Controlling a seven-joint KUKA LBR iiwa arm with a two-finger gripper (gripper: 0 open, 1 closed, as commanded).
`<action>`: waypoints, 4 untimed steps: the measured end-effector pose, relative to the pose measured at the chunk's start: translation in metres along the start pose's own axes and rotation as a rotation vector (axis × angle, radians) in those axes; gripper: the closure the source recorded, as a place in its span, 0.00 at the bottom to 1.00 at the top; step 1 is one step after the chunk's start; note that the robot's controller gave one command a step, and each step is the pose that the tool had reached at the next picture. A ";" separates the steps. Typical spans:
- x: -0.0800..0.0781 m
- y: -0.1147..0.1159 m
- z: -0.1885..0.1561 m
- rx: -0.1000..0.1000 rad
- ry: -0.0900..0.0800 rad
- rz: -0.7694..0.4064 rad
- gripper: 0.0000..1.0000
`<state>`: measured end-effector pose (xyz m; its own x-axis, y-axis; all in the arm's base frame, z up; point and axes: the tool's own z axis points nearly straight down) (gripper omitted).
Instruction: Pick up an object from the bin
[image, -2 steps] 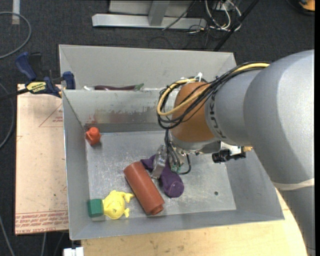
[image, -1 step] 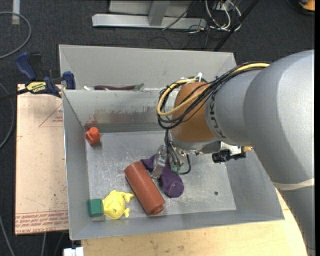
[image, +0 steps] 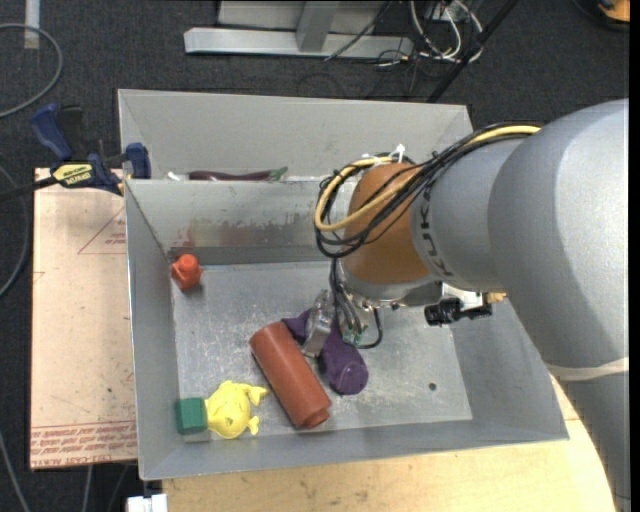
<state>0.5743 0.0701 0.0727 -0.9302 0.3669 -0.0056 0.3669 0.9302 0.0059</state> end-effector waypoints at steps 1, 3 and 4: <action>0.002 -0.001 -0.009 0.004 0.008 -0.001 1.00; 0.001 0.000 -0.052 0.002 0.004 -0.002 1.00; 0.000 0.000 -0.067 0.000 0.002 -0.002 1.00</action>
Offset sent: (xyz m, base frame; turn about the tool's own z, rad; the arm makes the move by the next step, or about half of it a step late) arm 0.0001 -0.0001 0.0136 0.0000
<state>0.5735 0.0701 0.1398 -0.9309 0.3652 -0.0034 0.3652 0.9309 0.0055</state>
